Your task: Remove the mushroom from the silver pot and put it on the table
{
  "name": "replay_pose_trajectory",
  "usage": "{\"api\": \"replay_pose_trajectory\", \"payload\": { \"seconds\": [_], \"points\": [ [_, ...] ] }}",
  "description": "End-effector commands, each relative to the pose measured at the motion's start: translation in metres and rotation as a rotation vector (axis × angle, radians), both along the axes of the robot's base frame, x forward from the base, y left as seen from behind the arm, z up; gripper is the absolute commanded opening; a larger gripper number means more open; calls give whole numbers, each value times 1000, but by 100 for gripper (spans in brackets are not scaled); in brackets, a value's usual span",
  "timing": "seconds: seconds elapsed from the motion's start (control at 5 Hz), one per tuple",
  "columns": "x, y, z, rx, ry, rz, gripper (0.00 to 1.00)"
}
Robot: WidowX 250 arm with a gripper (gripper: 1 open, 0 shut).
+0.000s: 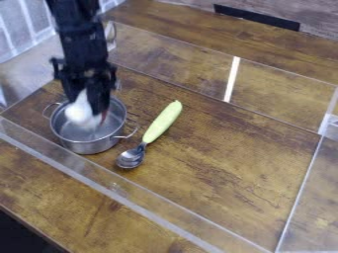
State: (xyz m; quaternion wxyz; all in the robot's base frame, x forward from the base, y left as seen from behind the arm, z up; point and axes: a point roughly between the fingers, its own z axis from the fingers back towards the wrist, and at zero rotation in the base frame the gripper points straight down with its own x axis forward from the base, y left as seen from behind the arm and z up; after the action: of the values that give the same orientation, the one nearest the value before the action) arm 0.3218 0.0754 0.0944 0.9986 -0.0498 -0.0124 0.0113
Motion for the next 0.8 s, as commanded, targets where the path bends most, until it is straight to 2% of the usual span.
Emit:
{"api": "replay_pose_trajectory", "payload": {
  "seconds": [0.0,0.2,0.4,0.6],
  "points": [
    [2,-8,56,8,-141,-26,100],
    [-1,-31,66,-3,-184,-86,0],
    [-1,-24,58,8,-161,-105,100],
    [0,-17,52,10,-133,-129,100]
  ]
}}
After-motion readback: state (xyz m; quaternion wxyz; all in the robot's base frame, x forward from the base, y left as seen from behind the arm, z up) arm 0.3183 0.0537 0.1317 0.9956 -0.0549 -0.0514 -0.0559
